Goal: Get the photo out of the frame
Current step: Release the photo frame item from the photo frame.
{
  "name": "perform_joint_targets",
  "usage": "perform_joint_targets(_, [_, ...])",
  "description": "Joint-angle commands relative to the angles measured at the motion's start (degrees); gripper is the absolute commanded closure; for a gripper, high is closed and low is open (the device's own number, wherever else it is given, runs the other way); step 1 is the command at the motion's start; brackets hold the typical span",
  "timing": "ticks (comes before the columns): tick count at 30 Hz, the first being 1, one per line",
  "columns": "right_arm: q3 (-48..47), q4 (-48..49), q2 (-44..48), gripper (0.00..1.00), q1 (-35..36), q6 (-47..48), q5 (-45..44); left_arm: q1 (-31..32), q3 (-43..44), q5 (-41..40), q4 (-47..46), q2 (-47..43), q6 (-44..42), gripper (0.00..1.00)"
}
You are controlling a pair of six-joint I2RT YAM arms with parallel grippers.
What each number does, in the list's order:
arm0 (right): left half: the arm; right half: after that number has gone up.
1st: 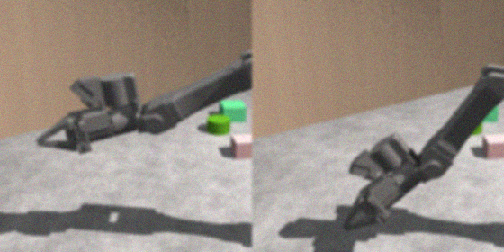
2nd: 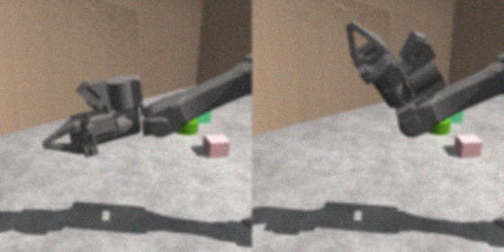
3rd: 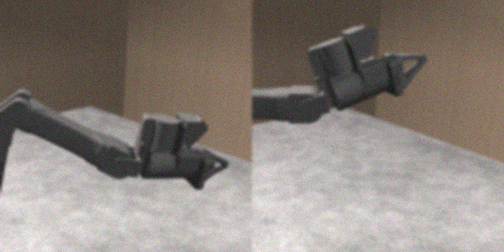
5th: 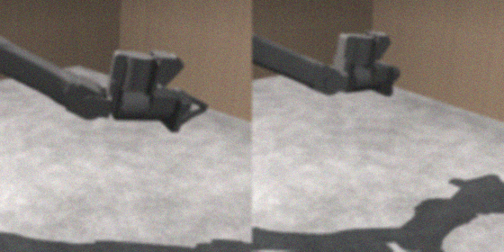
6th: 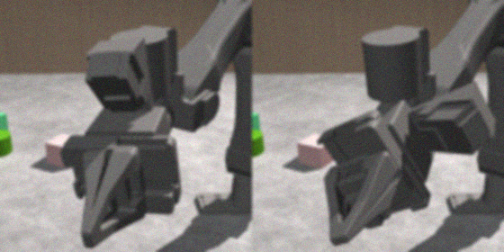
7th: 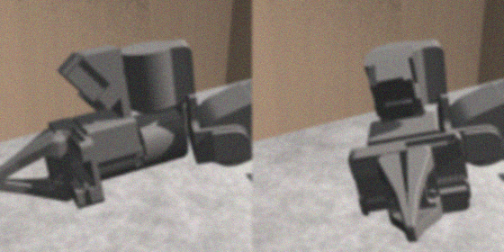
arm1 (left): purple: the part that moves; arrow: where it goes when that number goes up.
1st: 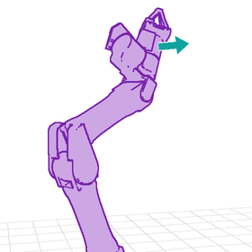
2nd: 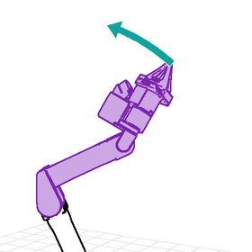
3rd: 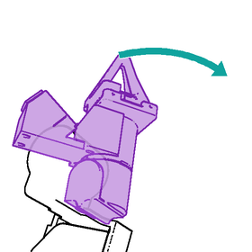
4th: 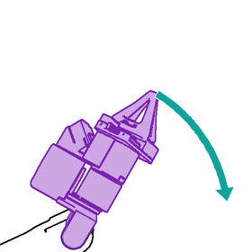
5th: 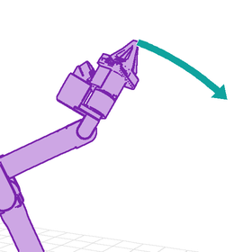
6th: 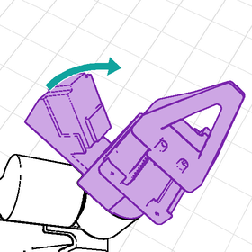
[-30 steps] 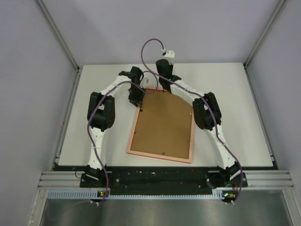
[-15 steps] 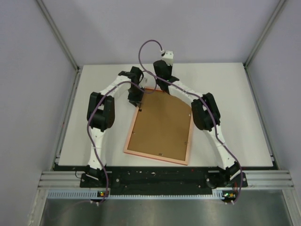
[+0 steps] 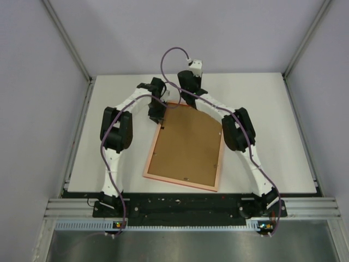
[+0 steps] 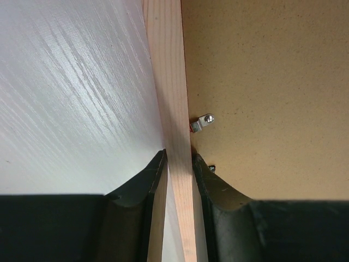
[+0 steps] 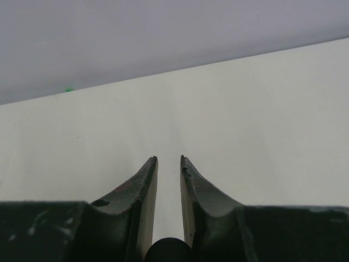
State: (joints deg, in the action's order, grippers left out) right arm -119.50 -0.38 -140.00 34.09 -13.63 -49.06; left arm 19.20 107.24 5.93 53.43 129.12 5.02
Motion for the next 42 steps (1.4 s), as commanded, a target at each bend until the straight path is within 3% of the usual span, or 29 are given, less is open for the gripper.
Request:
perform_joint_targets(1, [-0.64,-2.07,0.79,1.00,0.37,-0.61,-1.13,-0.92,-1.86,-4.35,-0.52,-1.06,-0.18,0.78])
perform_joint_targets(11, [-3.72,-6.91,2.37,1.00,0.54,-5.62,10.03,-0.83,-2.04,-2.24,-0.78,-2.03,-0.62,0.78])
perform_joint_targets(27, [-7.50,-5.25,0.70,1.00,1.07,-6.50,12.23,-0.57,-2.04,-2.15,-0.96,-2.03,-0.80,0.78])
perform_joint_targets(42, [-5.04,2.93,-1.76,1.00,0.98,0.62,8.19,-0.48,-2.04,-2.33,-1.05,-2.12,-0.71,0.79])
